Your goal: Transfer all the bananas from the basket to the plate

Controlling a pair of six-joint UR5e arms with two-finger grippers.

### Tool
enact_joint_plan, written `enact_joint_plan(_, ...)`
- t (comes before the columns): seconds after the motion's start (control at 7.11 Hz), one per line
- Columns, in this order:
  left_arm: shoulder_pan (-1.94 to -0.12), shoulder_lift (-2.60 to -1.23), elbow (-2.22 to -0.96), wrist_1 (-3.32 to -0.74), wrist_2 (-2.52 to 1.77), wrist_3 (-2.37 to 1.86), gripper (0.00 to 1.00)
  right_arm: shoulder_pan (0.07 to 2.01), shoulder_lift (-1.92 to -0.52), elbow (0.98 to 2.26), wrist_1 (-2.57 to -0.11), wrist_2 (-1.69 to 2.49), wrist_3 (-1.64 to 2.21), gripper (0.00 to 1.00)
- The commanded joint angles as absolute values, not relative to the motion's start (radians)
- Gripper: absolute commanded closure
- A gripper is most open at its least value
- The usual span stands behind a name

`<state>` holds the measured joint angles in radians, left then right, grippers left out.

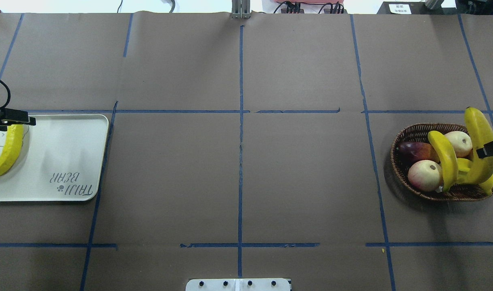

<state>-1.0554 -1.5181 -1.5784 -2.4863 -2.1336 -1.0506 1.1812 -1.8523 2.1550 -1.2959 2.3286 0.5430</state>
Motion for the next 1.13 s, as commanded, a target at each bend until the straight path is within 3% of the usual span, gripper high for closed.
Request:
enact_joint_plan(0.0, -1.055, -1.519, -1.58, -2.487, -2.135, -1.063, 0.01, 1.301, -1.801, 2.174, -1.296, 2.505, 0.546, 1.0)
enact_joint_plan(0.28, -1.054, -1.519, -1.578, -2.487, -2.137, -1.072, 0.01, 1.229, -1.662, 2.158, -1.307, 2.505, 0.592, 1.0)
enact_joint_plan(0.42, -1.054, -1.52, -1.582, -2.488, -2.138, -1.077, 0.01, 1.162, -1.491, 2.14, -1.365, 2.499, 0.704, 1.0)
enact_joint_plan(0.7, -1.043, -1.628, -1.585, -2.502, -2.141, -1.289, 0.01, 0.958, -1.237, 2.083, -1.396, 2.374, 1.023, 0.99)
enact_joint_plan(0.98, -1.002, -1.75, -1.601, -2.619, -2.141, -1.617, 0.01, 0.78, -1.148, 2.073, -1.265, 2.167, 1.206, 0.99)
